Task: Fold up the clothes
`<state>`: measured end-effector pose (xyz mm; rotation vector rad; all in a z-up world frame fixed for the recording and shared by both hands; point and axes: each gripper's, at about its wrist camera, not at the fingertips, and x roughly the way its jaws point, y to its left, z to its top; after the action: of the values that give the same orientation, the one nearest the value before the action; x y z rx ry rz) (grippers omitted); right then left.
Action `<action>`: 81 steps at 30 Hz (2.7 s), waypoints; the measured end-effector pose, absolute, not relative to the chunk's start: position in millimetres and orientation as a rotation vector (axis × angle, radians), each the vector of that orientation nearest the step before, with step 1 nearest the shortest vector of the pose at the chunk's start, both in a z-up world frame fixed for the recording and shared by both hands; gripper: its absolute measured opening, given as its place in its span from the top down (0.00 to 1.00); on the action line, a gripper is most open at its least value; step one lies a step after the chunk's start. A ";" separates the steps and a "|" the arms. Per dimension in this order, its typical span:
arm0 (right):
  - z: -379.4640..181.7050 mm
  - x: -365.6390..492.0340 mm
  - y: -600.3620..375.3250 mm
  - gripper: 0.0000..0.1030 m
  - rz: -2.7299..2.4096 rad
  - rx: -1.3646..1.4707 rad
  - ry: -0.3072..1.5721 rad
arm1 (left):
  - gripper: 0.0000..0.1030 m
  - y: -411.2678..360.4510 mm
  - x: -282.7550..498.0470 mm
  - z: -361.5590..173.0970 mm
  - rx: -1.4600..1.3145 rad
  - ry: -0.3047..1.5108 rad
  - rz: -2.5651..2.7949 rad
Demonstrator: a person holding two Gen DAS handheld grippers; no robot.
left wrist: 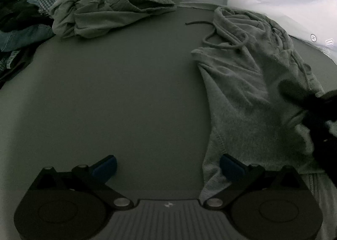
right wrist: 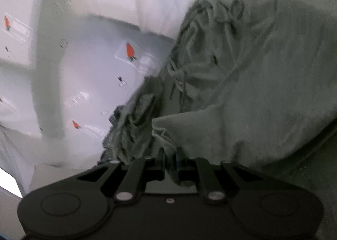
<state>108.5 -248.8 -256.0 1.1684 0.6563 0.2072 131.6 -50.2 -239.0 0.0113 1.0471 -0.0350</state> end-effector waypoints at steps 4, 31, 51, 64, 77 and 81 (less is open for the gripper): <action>-267.6 116.0 -245.3 0.84 0.179 1.146 0.772 | 0.00 -49.3 131.3 -239.1 0.011 1.046 -0.034; -249.3 66.4 -310.0 0.01 -0.208 0.289 0.751 | 0.00 -52.3 128.5 -240.6 -0.019 1.037 0.036; -244.9 -17.2 -486.1 0.00 -0.498 0.355 0.670 | 0.00 -77.4 103.1 -215.9 -0.003 0.973 0.199; -262.5 -85.3 -615.7 0.00 -0.837 0.353 0.659 | 0.00 -169.0 116.1 -192.5 0.135 0.845 0.110; -265.5 -124.1 -705.3 0.00 -1.001 0.554 0.543 | 0.00 -216.5 118.5 -232.1 0.222 0.931 0.068; -262.7 -140.1 -719.2 0.07 -0.999 0.758 0.388 | 0.00 -217.0 119.2 -232.8 0.223 0.930 0.058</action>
<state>-140.1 -719.2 -262.7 0.7584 0.3881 -0.9986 119.2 -217.0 -232.8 0.2225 0.9302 0.0583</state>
